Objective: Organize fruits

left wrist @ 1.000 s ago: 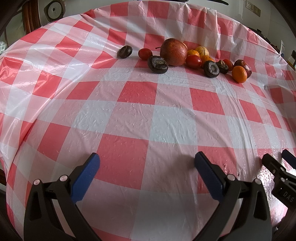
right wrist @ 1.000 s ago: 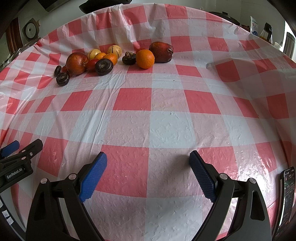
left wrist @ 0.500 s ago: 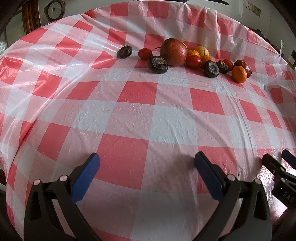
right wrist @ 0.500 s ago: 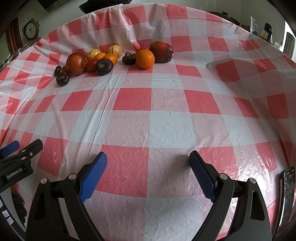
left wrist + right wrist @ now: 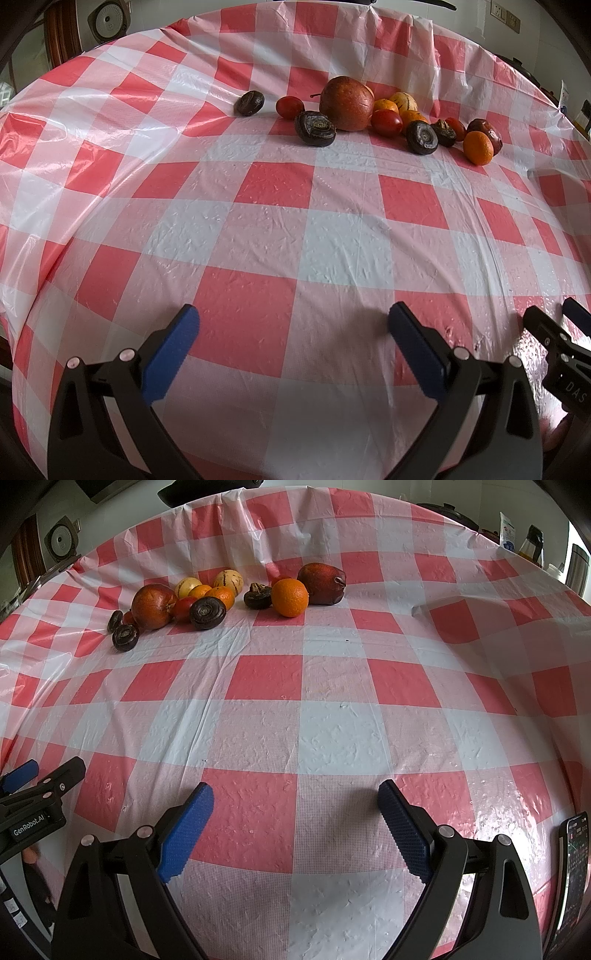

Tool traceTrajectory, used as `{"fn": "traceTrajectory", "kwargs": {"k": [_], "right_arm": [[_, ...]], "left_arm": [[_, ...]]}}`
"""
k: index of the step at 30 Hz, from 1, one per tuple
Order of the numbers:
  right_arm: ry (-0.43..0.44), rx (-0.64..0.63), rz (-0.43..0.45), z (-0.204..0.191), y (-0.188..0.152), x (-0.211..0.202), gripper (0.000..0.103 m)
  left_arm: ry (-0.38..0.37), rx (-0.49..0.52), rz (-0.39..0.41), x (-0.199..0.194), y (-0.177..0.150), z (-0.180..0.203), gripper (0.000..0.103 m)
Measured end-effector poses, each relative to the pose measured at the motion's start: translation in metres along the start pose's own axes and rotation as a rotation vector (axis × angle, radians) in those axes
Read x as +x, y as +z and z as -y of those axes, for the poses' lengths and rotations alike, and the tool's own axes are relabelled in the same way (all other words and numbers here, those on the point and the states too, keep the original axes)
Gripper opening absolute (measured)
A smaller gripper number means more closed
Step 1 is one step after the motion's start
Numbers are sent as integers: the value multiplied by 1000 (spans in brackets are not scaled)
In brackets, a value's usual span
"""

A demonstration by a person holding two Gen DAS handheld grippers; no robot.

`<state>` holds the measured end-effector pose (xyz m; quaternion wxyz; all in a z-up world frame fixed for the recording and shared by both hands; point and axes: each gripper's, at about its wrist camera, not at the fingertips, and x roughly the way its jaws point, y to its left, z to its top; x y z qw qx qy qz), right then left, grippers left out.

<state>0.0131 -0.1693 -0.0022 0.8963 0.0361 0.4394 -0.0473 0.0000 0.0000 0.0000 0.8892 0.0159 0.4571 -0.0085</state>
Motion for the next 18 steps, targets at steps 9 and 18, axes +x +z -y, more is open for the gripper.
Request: {"fn": "traceTrajectory", "kwargs": {"k": [9, 18], "right_arm": [[0, 0, 0, 0, 0, 0, 87], [1, -7, -5, -1, 1, 0, 87]], "left_arm": [[0, 0, 0, 0, 0, 0, 102], [-25, 36, -38, 2, 5, -2, 102]]}}
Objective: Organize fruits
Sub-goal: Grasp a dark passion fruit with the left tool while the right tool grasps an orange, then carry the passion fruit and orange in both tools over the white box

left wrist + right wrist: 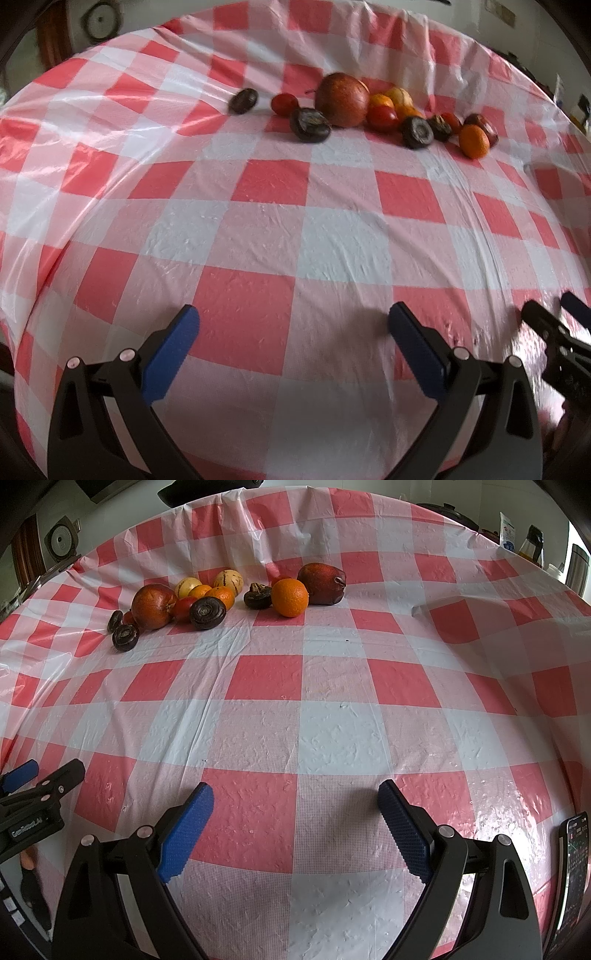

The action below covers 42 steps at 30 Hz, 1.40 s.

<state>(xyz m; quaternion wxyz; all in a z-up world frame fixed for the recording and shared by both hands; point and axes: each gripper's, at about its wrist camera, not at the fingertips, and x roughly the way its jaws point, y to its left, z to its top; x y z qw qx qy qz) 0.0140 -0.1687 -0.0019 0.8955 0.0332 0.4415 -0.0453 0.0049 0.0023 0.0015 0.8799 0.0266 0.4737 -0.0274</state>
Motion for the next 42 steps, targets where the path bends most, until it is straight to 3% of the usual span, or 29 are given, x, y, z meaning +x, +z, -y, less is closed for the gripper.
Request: {"fn": "traceTrajectory", "kwargs": {"k": [5, 9, 16, 21, 25, 27, 32, 37, 39, 42], "right_arm": [[17, -12, -11, 3, 15, 8, 87], [13, 0, 10, 3, 36, 23, 87], [40, 107, 119, 17, 87, 45, 80], [70, 177, 127, 24, 122, 70, 71], [81, 187, 123, 21, 144, 87, 67], [83, 189, 118, 18, 153, 94, 63], [72, 169, 61, 13, 165, 113, 55], [58, 136, 51, 7, 172, 118, 45], [68, 142, 56, 8, 172, 120, 42], [78, 175, 77, 14, 170, 116, 41]], "left_arm": [[-13, -41, 7, 8, 17, -9, 102], [-11, -30, 67, 23, 51, -9, 102], [-17, -64, 94, 60, 116, -1, 100], [-18, -88, 59, 77, 132, 3, 84], [-33, -87, 64, 82, 140, 3, 82], [-40, -71, 60, 85, 142, 5, 76], [-29, -23, 59, 97, 151, 10, 72], [-2, 8, 65, 102, 156, 20, 63], [1, -4, 73, 99, 157, 21, 49], [-20, -33, 84, 97, 157, 16, 42]]}}
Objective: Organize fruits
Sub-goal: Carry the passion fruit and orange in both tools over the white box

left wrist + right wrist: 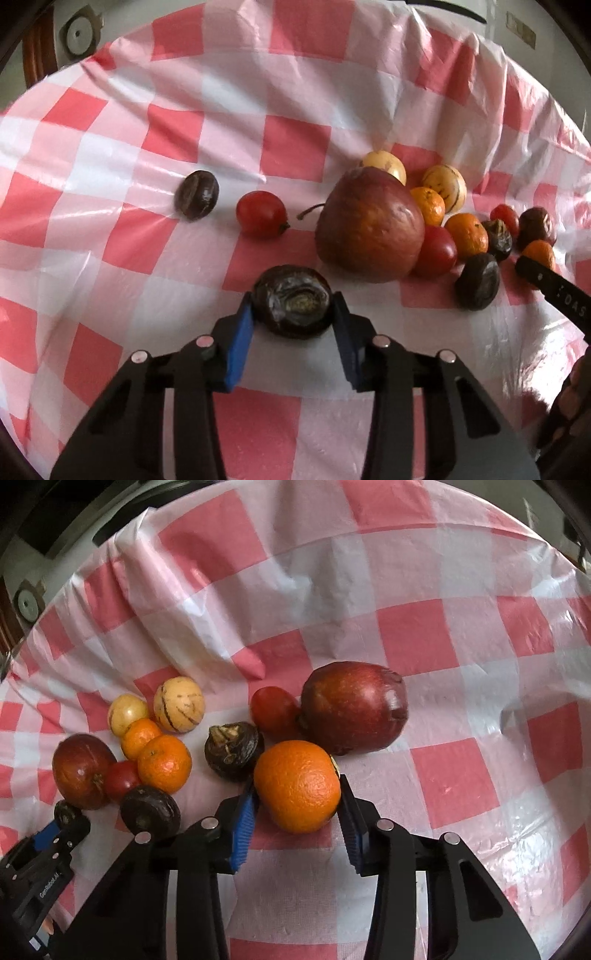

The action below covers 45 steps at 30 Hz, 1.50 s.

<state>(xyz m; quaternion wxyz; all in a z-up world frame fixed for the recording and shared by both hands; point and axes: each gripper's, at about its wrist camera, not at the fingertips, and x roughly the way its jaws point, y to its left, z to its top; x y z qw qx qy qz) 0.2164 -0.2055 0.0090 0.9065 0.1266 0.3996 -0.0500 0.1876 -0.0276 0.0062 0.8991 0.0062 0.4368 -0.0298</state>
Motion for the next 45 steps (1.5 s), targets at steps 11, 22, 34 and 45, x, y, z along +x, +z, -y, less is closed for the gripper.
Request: {"fn": "traceTrajectory", "kwargs": {"k": [11, 22, 34, 45], "right_arm": [[127, 128, 39, 47, 0, -13, 41], [260, 178, 155, 92, -15, -62, 41], [394, -25, 185, 10, -116, -169, 41], [523, -292, 75, -75, -206, -218, 41]], "left_arm": [[-62, -92, 51, -16, -11, -41, 41], [-37, -166, 143, -54, -46, -64, 41], [-52, -267, 281, -154, -124, -101, 41], [41, -242, 318, -234, -213, -151, 42]]}}
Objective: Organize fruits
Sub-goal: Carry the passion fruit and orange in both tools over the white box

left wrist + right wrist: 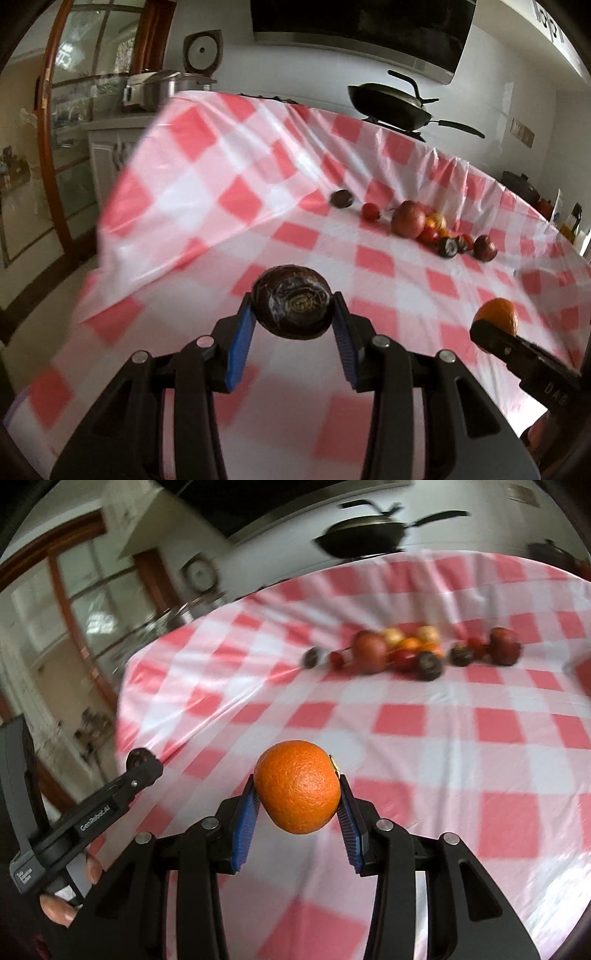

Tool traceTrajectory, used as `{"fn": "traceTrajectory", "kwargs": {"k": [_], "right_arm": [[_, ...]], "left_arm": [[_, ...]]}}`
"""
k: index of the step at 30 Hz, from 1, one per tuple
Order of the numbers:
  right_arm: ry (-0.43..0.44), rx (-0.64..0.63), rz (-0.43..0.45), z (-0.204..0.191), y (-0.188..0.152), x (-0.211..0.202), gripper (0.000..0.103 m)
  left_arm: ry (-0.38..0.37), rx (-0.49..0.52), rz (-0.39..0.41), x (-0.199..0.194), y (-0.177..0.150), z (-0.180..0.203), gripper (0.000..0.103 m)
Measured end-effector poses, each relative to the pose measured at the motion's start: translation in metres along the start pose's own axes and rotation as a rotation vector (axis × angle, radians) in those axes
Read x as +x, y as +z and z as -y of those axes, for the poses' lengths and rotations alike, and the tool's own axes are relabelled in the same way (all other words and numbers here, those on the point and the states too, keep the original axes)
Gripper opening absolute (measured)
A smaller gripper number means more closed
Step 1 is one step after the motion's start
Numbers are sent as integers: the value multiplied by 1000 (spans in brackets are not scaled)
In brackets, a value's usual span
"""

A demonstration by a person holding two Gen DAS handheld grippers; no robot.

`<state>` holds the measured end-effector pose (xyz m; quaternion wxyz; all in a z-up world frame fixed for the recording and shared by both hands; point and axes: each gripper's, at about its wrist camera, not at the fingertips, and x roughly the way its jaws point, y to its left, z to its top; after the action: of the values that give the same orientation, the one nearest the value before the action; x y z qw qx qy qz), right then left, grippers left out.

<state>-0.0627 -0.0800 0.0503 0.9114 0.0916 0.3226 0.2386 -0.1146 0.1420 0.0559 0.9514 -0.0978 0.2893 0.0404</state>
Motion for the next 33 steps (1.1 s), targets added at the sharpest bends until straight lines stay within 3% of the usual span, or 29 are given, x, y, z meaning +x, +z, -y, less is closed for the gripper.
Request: {"fn": "traceTrajectory", "kwargs": {"k": [15, 24, 30, 33], "right_arm": [[128, -289, -128, -120, -48, 2, 41], [283, -527, -202, -209, -92, -3, 41], [397, -723, -305, -272, -144, 5, 42], [406, -819, -387, -293, -178, 20, 42]], "left_arm": [[163, -15, 17, -96, -53, -112, 42], [274, -173, -23, -142, -100, -194, 42], [347, -261, -103, -142, -137, -238, 42], [376, -318, -176, -127, -155, -258, 42]]}}
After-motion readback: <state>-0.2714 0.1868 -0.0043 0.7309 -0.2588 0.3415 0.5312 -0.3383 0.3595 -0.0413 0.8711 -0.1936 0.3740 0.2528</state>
